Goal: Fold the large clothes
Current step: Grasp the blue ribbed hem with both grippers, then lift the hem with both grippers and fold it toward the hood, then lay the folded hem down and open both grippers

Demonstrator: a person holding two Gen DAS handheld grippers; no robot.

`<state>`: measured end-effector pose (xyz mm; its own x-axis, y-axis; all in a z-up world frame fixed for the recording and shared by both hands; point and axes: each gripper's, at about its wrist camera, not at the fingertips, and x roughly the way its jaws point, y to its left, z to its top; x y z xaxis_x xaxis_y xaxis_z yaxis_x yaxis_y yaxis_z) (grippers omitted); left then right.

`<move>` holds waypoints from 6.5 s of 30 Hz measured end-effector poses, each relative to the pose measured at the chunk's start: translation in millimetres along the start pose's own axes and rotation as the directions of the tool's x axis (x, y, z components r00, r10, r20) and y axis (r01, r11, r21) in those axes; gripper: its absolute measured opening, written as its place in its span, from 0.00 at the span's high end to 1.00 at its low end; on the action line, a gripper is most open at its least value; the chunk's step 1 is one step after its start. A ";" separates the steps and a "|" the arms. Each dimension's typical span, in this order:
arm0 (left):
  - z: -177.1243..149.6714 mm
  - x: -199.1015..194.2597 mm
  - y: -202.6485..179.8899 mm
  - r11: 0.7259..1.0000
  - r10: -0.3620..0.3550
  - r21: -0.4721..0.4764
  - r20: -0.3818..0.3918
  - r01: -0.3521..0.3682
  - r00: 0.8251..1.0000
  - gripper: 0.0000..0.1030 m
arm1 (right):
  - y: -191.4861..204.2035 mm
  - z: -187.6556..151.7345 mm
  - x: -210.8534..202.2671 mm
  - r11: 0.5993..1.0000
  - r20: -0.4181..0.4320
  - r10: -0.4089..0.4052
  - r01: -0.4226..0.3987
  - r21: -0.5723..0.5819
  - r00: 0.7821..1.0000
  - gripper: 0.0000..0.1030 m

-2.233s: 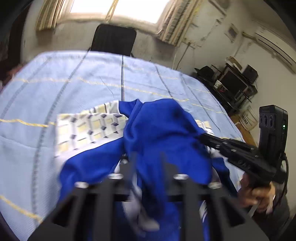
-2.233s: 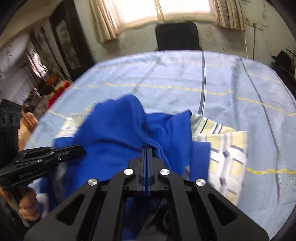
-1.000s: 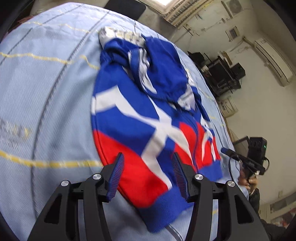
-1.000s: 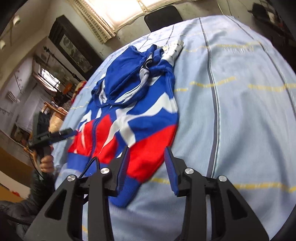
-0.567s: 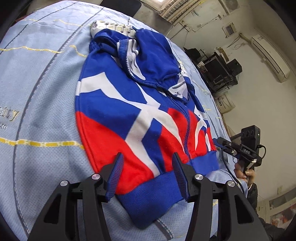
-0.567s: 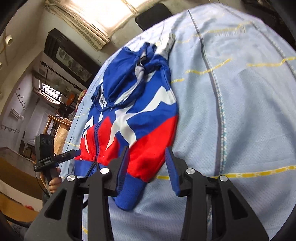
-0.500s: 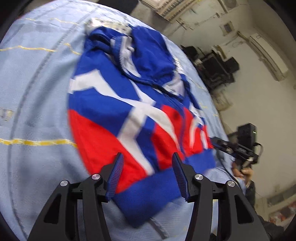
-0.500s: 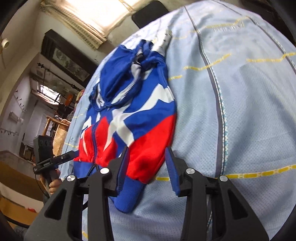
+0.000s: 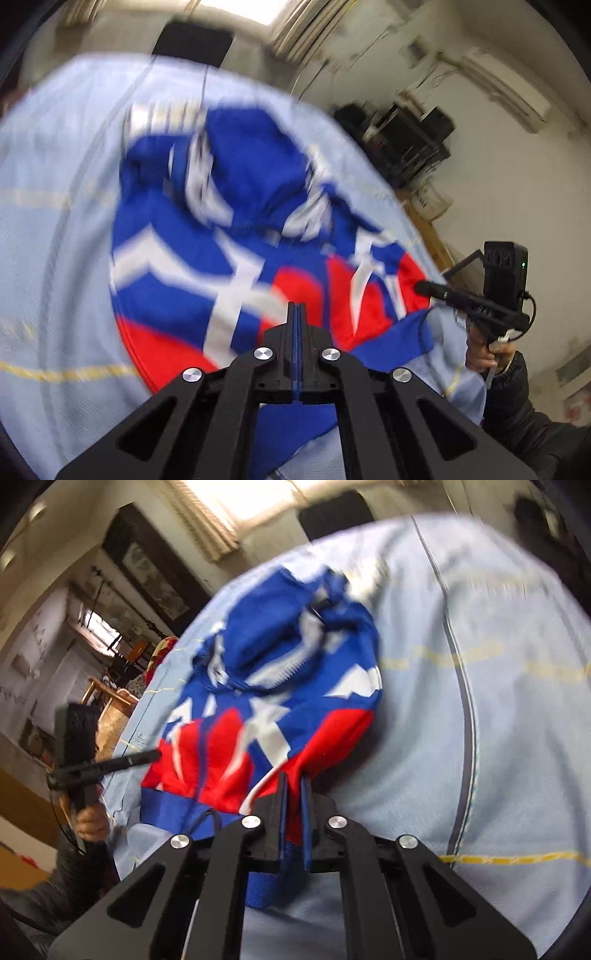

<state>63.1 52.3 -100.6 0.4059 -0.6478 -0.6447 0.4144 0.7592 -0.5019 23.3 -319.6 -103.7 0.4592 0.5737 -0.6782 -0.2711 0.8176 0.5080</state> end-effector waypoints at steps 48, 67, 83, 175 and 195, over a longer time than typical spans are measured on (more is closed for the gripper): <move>32.8 -27.9 -0.5 0.981 0.175 0.071 0.067 -0.179 0.982 0.90 | 20.4 25.8 -13.8 0.998 0.088 0.054 -0.051 -0.037 0.995 0.95; 165.1 26.6 89.1 0.950 0.302 -0.125 0.145 -0.285 0.942 0.89 | -11.6 180.7 42.0 0.996 0.244 0.053 -0.070 0.062 0.968 0.95; 152.1 35.1 130.1 0.940 0.310 -0.183 0.097 -0.289 0.946 0.36 | -86.5 188.9 141.7 0.959 0.102 0.041 -0.068 0.276 0.994 0.79; 200.1 123.0 62.3 0.903 0.429 -0.050 0.112 -0.426 0.896 0.43 | -12.4 218.0 159.2 0.995 0.221 -0.104 0.099 0.031 0.970 0.77; 169.4 163.2 92.0 0.910 0.413 -0.077 0.085 -0.407 0.907 0.34 | 5.5 173.3 200.2 0.997 0.185 -0.074 0.073 0.017 0.980 0.33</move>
<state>305.5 5.7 -154.2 0.6082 -0.2795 -0.7429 0.1490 0.9595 -0.2389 260.3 -208.8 -144.7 0.6265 0.4923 -0.6042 -0.2231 0.8561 0.4662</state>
